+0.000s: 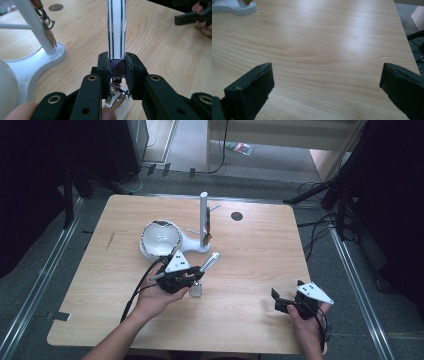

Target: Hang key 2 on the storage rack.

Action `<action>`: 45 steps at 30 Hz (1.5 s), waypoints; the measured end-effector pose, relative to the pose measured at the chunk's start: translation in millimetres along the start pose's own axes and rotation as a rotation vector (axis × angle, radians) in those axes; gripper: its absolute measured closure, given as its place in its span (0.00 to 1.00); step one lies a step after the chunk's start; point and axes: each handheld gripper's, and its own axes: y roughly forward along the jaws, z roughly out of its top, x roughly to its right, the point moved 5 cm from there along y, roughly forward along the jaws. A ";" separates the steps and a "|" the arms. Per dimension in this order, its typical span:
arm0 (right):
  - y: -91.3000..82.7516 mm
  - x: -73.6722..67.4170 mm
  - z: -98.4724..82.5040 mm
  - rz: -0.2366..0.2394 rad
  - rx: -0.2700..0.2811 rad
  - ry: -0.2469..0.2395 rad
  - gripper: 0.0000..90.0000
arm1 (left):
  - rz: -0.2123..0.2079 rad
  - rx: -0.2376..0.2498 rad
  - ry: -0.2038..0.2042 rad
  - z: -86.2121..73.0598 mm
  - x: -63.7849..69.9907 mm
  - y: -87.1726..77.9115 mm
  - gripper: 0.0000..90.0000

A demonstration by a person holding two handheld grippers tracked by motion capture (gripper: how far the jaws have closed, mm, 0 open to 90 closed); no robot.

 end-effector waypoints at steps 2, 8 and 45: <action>0.2 -0.1 0.0 0.000 -0.002 -0.001 0.00 | 0.003 0.020 -0.001 0.9 -2.3 -1.5 0.85; 0.4 -0.3 0.0 0.000 -0.002 -0.004 0.00 | 0.005 0.066 -0.012 2.4 -6.0 -2.9 0.85; 1.0 -2.0 -0.9 -0.005 -0.009 -0.023 0.00 | -0.041 0.204 -0.246 15.5 -57.9 10.0 0.85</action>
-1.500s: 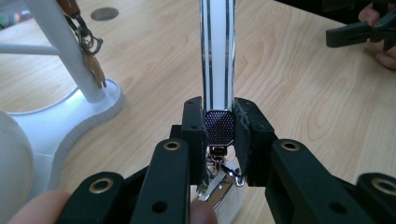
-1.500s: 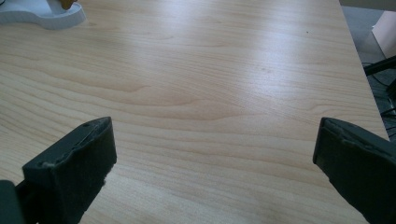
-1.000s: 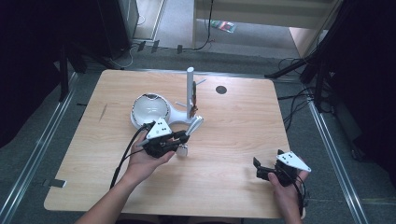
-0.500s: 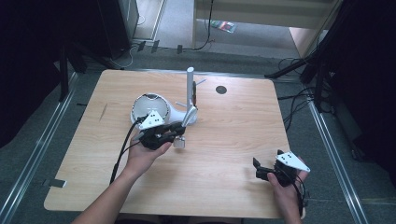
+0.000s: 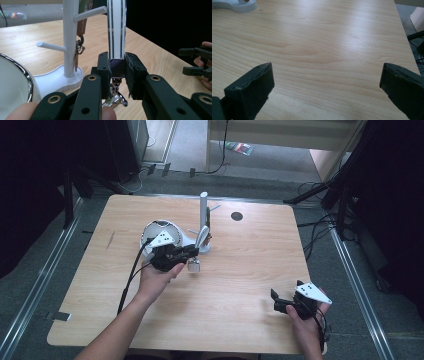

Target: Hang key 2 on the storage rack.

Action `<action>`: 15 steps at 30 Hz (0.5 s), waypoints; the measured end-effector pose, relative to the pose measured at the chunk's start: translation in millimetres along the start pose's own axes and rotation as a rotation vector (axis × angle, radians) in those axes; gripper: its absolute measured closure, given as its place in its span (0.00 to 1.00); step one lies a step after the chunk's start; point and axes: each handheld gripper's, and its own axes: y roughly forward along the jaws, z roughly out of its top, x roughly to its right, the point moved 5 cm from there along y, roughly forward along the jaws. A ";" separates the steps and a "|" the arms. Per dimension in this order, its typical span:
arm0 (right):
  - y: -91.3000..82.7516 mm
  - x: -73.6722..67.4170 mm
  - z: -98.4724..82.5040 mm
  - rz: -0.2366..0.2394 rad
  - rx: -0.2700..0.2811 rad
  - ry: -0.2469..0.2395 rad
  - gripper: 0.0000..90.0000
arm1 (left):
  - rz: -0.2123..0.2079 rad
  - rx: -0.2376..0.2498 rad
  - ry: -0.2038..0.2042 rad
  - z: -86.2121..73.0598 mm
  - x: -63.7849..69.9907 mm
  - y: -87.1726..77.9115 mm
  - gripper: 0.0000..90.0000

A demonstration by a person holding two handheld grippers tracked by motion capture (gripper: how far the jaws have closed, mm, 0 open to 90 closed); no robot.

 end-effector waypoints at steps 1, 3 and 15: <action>-0.1 -0.1 0.0 0.001 0.000 0.000 0.00 | -0.006 -0.001 -0.007 -0.3 -0.4 1.0 0.85; -0.1 -0.1 0.0 0.002 0.000 -0.002 0.00 | -0.009 -0.006 -0.011 -0.7 -1.0 2.2 0.85; -0.1 -0.6 -0.1 0.001 -0.001 -0.006 0.00 | -0.036 -0.002 -0.051 -0.8 -2.8 4.7 0.85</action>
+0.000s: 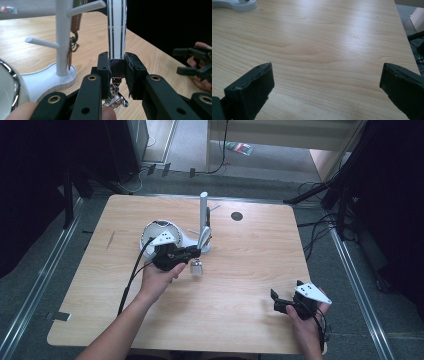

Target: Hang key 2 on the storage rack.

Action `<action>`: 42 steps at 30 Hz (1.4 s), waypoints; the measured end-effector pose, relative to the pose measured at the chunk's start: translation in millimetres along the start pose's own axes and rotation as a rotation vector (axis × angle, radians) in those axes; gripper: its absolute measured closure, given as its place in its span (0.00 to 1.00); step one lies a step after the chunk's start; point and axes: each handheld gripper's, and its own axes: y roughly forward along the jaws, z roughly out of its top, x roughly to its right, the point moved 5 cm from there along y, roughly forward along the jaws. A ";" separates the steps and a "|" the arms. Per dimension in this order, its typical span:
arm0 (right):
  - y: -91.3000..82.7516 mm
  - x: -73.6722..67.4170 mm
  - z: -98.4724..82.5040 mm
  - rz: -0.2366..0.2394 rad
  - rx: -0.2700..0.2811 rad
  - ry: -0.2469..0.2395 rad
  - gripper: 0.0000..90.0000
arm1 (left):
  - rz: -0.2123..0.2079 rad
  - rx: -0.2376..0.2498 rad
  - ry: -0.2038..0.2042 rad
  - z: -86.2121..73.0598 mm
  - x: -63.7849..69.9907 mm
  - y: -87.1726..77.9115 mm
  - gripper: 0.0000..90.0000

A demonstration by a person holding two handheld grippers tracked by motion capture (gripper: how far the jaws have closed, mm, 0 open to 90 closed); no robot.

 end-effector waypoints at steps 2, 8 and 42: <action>0.0 -0.1 0.0 0.000 0.000 0.000 0.00 | 0.004 0.001 -0.009 0.3 -1.9 0.1 0.85; 0.0 -0.2 -0.1 -0.002 -0.001 -0.001 0.00 | 0.007 -0.017 -0.024 -1.9 -3.9 3.5 0.85; 0.2 -1.0 -0.4 -0.005 -0.002 -0.005 0.00 | 0.202 -0.056 -0.032 -9.6 -6.3 6.6 0.44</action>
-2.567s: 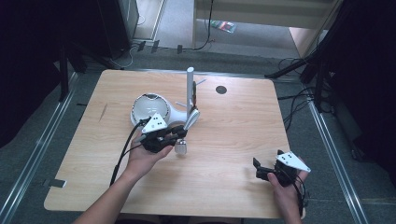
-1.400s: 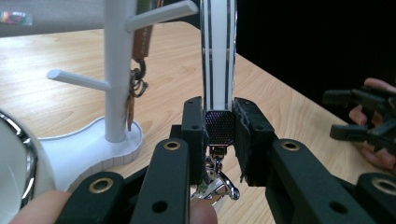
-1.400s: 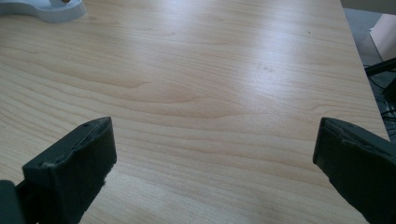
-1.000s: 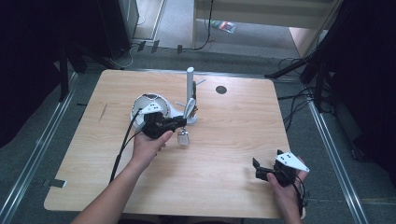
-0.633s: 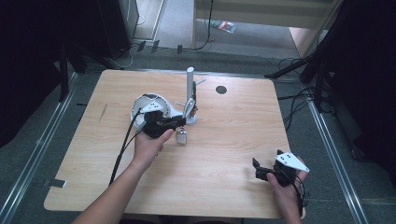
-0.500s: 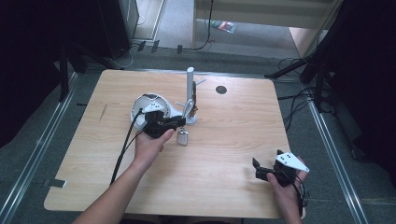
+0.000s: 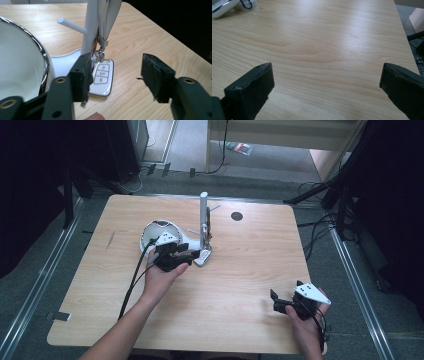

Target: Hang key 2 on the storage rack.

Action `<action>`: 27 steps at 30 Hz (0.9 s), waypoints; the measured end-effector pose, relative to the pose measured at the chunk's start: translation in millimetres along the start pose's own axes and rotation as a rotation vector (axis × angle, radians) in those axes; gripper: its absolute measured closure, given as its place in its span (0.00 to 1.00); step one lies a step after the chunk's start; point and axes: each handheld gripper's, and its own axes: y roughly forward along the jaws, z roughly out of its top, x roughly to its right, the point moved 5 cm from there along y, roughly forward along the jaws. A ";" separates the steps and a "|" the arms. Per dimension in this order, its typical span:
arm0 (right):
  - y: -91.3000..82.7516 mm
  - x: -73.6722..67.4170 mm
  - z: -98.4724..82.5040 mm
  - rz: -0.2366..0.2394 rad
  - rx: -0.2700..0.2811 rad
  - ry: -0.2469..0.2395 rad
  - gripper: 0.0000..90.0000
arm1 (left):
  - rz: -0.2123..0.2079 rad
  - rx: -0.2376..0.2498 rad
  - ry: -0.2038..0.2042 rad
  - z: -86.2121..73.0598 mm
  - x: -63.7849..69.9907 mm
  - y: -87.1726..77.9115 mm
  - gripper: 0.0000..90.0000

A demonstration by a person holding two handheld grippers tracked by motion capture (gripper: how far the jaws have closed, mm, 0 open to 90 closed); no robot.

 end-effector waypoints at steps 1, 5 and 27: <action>0.1 -0.1 0.0 0.000 0.000 0.000 0.00 | 0.000 0.000 0.000 0.0 0.0 0.0 0.41; 0.1 0.0 -0.1 -0.001 -0.001 -0.001 0.00 | 0.026 -0.013 0.015 -5.6 1.0 -5.4 0.29; 0.8 -1.1 -0.4 -0.007 -0.010 -0.010 0.00 | 0.048 0.085 0.145 -19.3 4.1 -48.5 0.00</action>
